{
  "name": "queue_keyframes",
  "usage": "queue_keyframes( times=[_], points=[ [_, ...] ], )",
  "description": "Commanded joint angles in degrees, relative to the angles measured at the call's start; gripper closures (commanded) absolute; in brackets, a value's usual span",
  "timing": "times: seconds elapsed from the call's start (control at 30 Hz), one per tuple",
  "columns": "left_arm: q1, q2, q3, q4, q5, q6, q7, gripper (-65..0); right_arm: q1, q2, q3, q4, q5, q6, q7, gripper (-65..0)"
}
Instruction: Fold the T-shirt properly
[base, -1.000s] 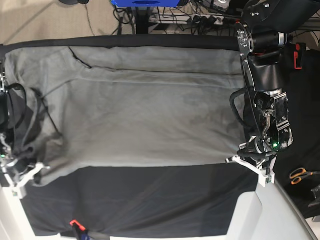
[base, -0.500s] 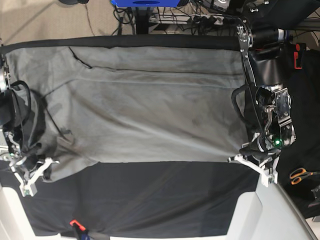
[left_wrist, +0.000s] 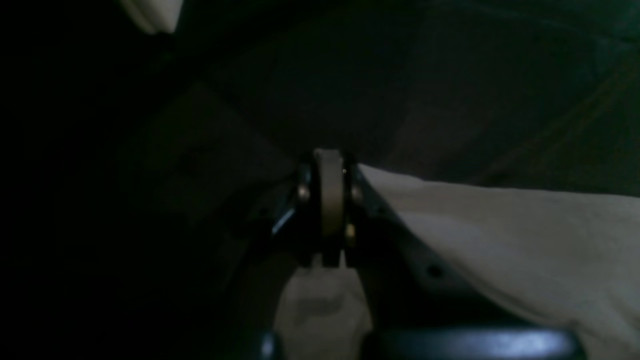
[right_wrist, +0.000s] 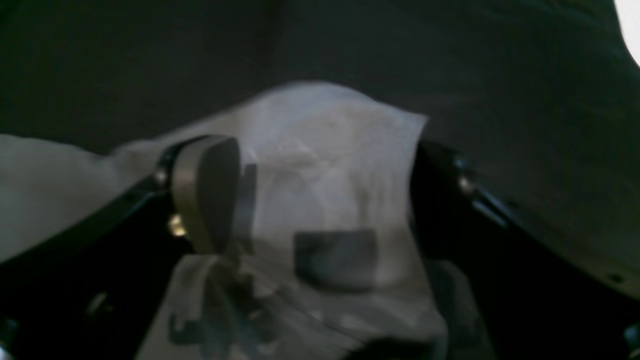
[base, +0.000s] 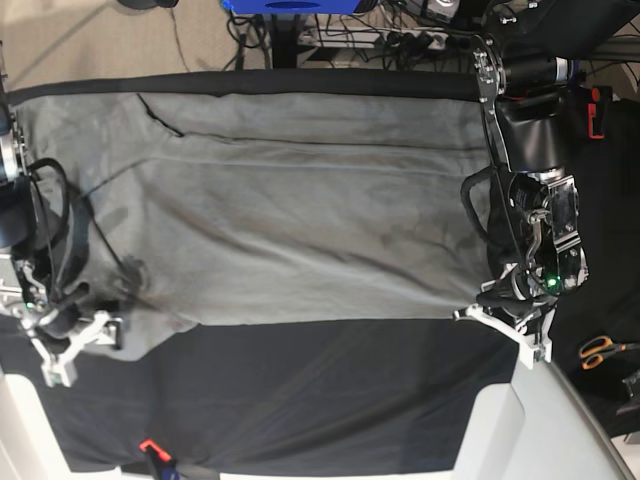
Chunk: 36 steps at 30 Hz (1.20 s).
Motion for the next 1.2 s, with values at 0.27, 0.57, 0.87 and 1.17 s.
queue_keyframes(
  times=[0.27,0.57,0.87,1.17],
  points=[
    [-0.4,-0.7,-0.3,0.9,-0.1,-0.2,-1.1,0.0,0.5,2.6,13.7,-3.9,0.3,-4.9,-1.6,-52.7],
    [-0.4,-0.7,-0.4,0.9,-0.1,-0.2,-1.1,0.0,-0.1,2.1,13.7,-4.0,0.5,-4.9,-1.8,-43.7],
    [-0.6,-0.7,-0.2,0.8,-0.1,-0.2,-1.1,0.0,-0.6,2.5,13.7,-1.8,0.5,-4.8,-8.7,-43.4],
    [-0.7,-0.7,-0.2,0.7,-0.1,-0.2,-1.1,0.0,-0.8,2.1,13.9,0.5,0.5,-2.3,-12.7,-42.8]
  ],
)
